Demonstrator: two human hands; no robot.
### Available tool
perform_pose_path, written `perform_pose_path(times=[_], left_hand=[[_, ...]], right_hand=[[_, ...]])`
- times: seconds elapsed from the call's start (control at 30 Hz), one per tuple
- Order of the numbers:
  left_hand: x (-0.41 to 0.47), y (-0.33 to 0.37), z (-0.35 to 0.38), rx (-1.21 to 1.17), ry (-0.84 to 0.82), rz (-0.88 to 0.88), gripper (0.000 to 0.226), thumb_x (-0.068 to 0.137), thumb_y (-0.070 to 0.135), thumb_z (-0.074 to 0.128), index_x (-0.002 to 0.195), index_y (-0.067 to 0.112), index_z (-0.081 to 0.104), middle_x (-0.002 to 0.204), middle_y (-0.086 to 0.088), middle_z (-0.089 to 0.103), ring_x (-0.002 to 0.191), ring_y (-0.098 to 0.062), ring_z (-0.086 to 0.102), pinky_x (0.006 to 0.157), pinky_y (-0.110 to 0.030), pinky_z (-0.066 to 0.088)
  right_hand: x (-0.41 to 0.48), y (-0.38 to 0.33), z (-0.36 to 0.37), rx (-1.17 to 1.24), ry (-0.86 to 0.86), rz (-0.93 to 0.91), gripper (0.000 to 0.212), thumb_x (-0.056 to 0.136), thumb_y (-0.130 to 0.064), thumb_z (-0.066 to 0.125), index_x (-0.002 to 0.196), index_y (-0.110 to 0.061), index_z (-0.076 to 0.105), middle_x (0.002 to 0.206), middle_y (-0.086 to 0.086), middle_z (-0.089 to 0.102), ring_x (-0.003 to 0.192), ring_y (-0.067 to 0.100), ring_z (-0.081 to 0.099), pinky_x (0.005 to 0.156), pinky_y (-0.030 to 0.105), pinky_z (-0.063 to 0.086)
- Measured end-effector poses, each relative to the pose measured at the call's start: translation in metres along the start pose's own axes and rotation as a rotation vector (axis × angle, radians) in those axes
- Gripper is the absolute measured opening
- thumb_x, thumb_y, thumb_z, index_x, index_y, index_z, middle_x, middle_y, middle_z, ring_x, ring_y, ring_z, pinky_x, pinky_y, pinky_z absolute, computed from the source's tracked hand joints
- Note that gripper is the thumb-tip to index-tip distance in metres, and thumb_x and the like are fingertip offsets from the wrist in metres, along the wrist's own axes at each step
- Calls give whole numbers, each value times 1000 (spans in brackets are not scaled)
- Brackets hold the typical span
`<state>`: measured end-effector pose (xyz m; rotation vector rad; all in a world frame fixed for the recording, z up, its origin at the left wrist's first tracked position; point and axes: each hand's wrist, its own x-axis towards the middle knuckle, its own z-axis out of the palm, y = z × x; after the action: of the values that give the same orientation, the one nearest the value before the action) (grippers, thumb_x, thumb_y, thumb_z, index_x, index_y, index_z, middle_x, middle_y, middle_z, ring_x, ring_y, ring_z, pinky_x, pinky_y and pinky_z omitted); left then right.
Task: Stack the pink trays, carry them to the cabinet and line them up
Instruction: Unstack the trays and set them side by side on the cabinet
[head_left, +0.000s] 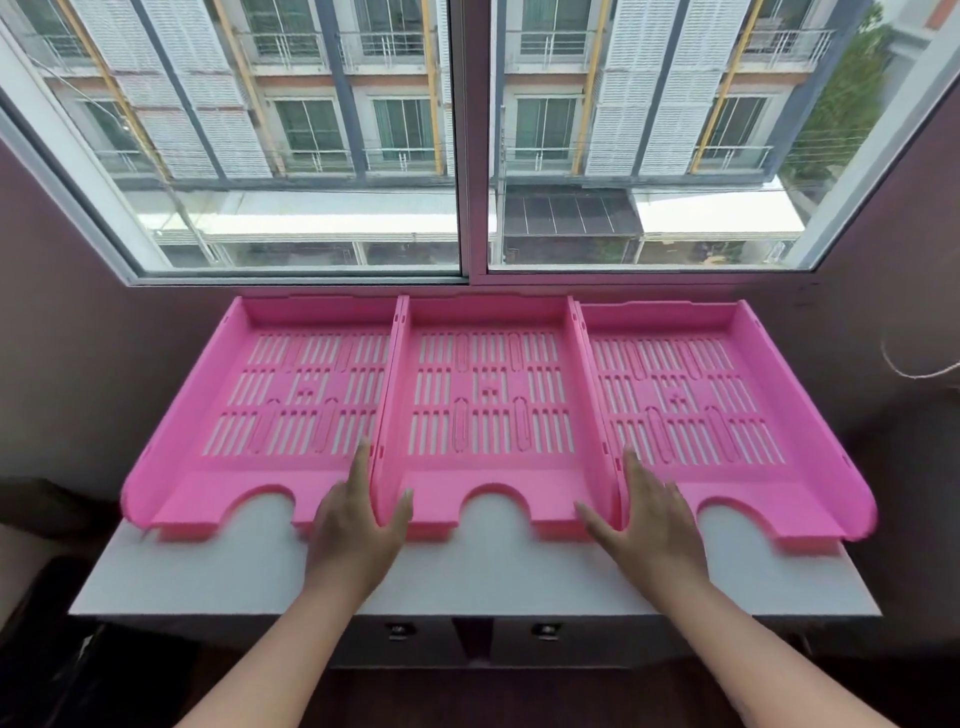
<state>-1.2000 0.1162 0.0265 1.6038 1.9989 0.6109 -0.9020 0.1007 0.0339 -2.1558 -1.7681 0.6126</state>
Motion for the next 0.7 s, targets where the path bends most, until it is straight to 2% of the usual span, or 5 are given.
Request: perform_pose_path(times=[0.1, 0.17, 0.27, 0.43, 0.7], left_hand=[[8, -1, 9, 36, 65, -21, 70, 95, 36, 53, 154, 24, 17, 96, -4, 59, 111, -36, 55, 93, -48, 44], [14, -1, 10, 40, 106, -24, 64, 95, 29, 52, 152, 20, 24, 86, -2, 59, 102, -30, 52, 97, -49, 39], [15, -2, 10, 34, 88, -28, 65, 96, 30, 50, 154, 23, 21, 79, 2, 54, 100, -26, 46, 89, -45, 41], [12, -4, 4, 33, 21, -27, 65, 99, 36, 44, 157, 27, 14, 92, 5, 54, 121, -36, 46, 96, -50, 41], [12, -2, 8, 16, 72, -23, 62, 101, 38, 41, 157, 26, 17, 88, 3, 61, 123, -35, 46, 108, -51, 33]], right_hand=[[10, -4, -5, -71, -26, 51, 100, 78, -78, 48, 155, -19, 24, 158, 3, 38, 145, 26, 35, 118, 45, 29], [18, -8, -9, -86, -61, 56, 103, 78, -79, 50, 156, -19, 22, 160, 2, 33, 147, 25, 31, 118, 42, 27], [23, -7, -11, -121, -76, 31, 99, 82, -73, 52, 158, -19, 18, 164, 0, 26, 150, 23, 26, 120, 38, 22], [23, -10, -17, -140, -141, 15, 85, 93, -56, 51, 158, -13, 16, 165, 3, 23, 151, 22, 23, 121, 36, 18], [19, -13, -16, -134, -158, 63, 76, 97, -48, 46, 159, -18, 12, 167, 1, 15, 153, 25, 13, 122, 36, 11]])
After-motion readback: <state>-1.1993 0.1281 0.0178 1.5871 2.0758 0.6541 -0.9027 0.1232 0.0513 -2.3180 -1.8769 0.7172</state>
